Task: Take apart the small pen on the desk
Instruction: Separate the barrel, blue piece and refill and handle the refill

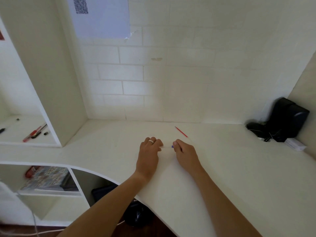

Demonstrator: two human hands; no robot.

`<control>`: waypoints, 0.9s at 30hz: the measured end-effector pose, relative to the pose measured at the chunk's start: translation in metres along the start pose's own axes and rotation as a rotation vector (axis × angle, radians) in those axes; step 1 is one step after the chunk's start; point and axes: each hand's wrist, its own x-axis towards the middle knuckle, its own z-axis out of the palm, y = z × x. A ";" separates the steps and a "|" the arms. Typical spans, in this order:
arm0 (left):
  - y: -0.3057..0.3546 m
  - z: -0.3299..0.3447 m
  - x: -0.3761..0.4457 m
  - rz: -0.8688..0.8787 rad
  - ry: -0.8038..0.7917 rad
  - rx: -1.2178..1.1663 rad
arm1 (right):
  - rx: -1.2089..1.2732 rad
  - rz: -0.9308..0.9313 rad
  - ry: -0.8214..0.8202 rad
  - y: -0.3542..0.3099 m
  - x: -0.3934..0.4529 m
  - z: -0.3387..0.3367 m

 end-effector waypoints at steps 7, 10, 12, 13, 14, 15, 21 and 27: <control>-0.002 0.008 0.002 0.023 0.017 0.072 | -0.012 0.029 0.063 -0.001 0.001 0.001; -0.006 0.014 0.003 0.021 0.014 0.156 | -0.013 0.058 0.160 0.002 0.003 0.001; -0.007 0.012 0.002 0.011 -0.029 0.163 | -0.026 0.038 0.169 0.002 0.002 0.001; -0.007 0.011 0.002 0.003 -0.039 0.154 | -0.042 0.032 0.159 0.001 0.001 0.002; -0.007 0.010 0.002 -0.009 -0.044 0.136 | -0.052 0.030 0.151 0.001 0.002 0.002; -0.007 0.009 0.001 -0.016 -0.043 0.116 | -0.056 0.030 0.145 0.001 0.002 0.003; -0.003 0.008 0.000 0.009 -0.014 0.085 | -0.016 0.075 0.086 0.006 0.004 0.001; -0.005 0.011 0.000 0.025 0.008 0.120 | -0.022 0.123 0.036 0.004 0.005 -0.001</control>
